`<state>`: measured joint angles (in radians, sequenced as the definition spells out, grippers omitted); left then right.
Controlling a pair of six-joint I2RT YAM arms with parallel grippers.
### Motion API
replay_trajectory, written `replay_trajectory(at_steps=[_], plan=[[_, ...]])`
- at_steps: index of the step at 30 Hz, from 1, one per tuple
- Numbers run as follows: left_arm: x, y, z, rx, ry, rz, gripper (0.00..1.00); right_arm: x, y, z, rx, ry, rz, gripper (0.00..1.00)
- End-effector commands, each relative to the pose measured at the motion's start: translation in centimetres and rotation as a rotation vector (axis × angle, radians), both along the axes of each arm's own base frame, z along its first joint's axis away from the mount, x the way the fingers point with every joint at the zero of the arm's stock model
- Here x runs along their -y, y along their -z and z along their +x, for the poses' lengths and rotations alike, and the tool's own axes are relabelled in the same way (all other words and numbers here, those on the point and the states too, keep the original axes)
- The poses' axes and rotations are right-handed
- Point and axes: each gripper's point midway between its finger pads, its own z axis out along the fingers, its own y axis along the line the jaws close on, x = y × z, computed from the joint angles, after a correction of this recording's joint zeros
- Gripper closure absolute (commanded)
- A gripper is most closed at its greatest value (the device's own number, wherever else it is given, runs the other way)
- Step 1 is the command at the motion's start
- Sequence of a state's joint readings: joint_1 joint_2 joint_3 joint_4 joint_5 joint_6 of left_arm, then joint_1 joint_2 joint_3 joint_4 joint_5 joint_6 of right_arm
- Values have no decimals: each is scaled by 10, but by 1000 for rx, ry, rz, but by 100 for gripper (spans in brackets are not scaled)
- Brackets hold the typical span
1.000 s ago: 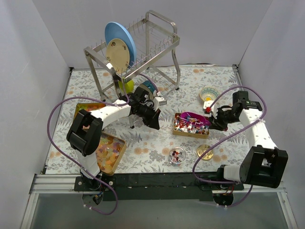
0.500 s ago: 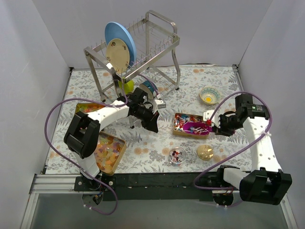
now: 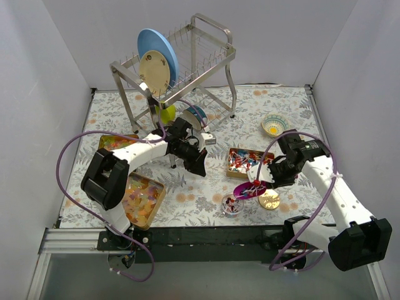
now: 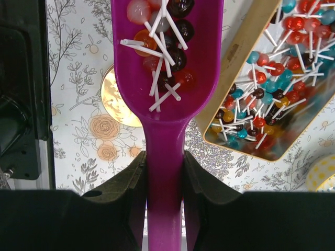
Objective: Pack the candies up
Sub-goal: Place the fake candies in the packing bottle.
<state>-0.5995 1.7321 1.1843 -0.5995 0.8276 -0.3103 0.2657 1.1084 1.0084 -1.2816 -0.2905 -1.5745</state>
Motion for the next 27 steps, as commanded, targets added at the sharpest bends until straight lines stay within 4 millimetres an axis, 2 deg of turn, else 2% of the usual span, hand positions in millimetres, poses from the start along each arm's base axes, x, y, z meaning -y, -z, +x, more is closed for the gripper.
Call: replay_trajectory(at_steps=[1, 10, 17, 22, 27], plan=[[3, -17, -5, 50, 21, -49, 94, 5, 2, -1, 30, -13, -99, 99], [8, -18, -8, 70, 29, -59, 94, 5, -3, 2, 62, -28, -230, 99], [1, -16, -8, 110, 28, -41, 93, -4, -11, 2, 89, -51, -299, 99], [-5, -18, -10, 137, 25, -23, 78, -5, -16, 7, 123, -61, -376, 99], [-10, -25, -12, 172, 20, -22, 69, -6, -25, 14, 200, -106, -438, 99]])
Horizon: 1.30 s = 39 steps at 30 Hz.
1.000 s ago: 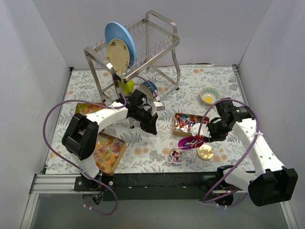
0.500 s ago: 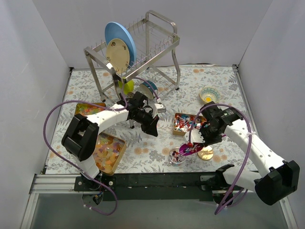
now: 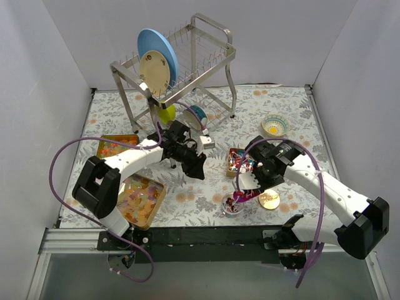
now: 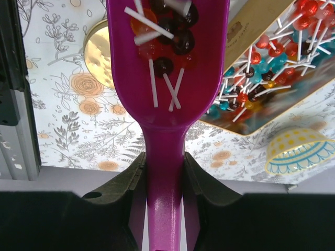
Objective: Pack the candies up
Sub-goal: Place the fake candies in the packing bottle, then adjust the storage box at the center of the board.
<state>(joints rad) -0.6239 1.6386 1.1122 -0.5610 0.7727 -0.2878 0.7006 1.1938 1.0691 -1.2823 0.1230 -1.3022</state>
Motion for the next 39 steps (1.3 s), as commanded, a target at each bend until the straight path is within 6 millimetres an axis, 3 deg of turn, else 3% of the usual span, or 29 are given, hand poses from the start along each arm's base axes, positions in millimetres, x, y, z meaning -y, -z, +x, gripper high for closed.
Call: replay_trajectory(at_steps=[1, 11, 16, 22, 26, 34, 39], plan=[[-6, -18, -4, 74, 9, -22, 69, 8, -18, 10, 96, -13, -81, 99], [-28, -13, -13, 109, -46, 42, 64, -1, -27, 16, 165, -57, -139, 99], [-59, -3, -18, 156, -121, 166, 57, -3, -29, 16, 182, -80, -154, 99], [-98, 5, -31, 171, -246, 285, 56, -5, -31, 15, 199, -95, -151, 99], [-131, 16, -26, 144, -383, 409, 52, -12, -38, 17, 213, -83, -121, 99], [-167, 33, -37, 137, -473, 533, 51, -26, -54, 15, 223, -4, 0, 99], [-174, 40, -44, 101, -490, 545, 53, -40, -52, 2, 153, 103, 106, 99]])
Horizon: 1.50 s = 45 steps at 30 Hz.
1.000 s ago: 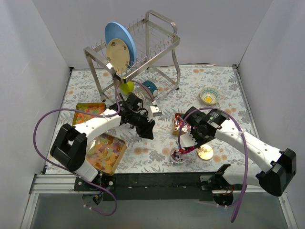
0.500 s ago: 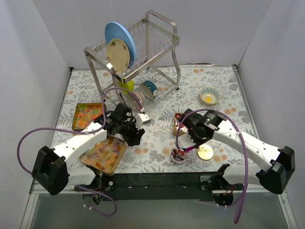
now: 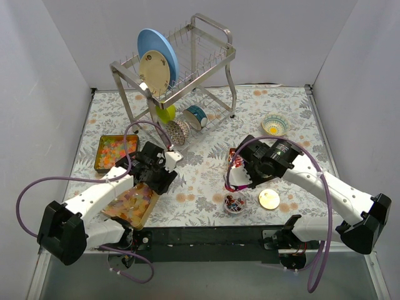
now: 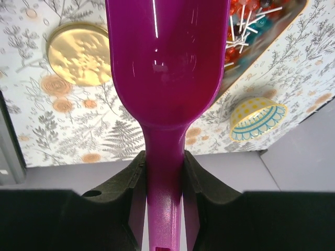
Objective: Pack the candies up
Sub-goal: Adjust the storage box at the center of the board, then move the storage box to the center of the board.
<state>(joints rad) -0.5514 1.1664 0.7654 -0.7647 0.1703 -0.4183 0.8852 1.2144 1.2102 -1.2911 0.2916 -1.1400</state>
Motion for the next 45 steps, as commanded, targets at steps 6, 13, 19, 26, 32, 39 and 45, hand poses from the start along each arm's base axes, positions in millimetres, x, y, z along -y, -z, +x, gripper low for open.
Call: replay_trajectory(at_steps=[6, 13, 19, 26, 32, 39, 45], plan=[[0, -41, 5, 54, -37, -48, 56, -14, 0, -18, -67, 156, 151, 99], [-20, -46, -12, 14, -58, 27, 57, -10, 5, -17, -54, 161, 144, 99], [-33, -22, -27, -49, -63, 89, 54, -11, 6, -16, -51, 169, 148, 99], [-34, 5, -35, -131, -43, 122, 55, -2, 9, -20, -52, 188, 141, 99], [-22, 13, -28, -143, -23, 86, 69, -1, 10, -21, -49, 196, 144, 99], [-3, 12, -37, -189, 53, 39, 90, 7, 15, -22, -36, 201, 135, 99], [14, 13, -54, -233, 171, 33, 98, 13, 18, -22, -21, 211, 139, 99]])
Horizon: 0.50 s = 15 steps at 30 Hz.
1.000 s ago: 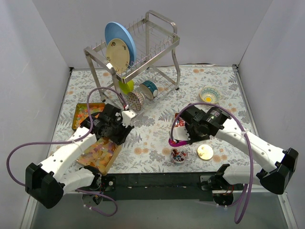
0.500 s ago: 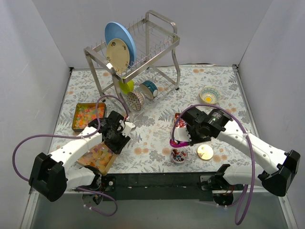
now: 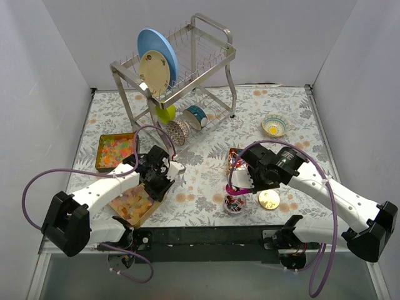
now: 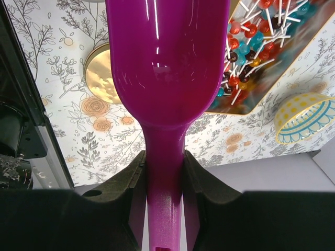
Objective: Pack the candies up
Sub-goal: Move the storage box to the center of the board.
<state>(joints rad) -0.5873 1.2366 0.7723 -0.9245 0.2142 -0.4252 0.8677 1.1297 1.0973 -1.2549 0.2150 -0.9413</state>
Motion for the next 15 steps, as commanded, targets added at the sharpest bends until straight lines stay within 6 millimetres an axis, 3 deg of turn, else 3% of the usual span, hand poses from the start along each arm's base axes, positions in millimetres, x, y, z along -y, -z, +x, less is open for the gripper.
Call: replay_trajectory(at_steps=[1, 11, 15], plan=[[27, -6, -15, -38, 145, -69, 99, 5, -6, 4, 45, 27, 31, 99], [68, -10, -40, -113, 326, -80, 100, 16, -7, 10, 63, 66, 63, 99], [102, -23, -42, -127, 355, -149, 100, 21, -11, 18, 64, 139, 105, 99]])
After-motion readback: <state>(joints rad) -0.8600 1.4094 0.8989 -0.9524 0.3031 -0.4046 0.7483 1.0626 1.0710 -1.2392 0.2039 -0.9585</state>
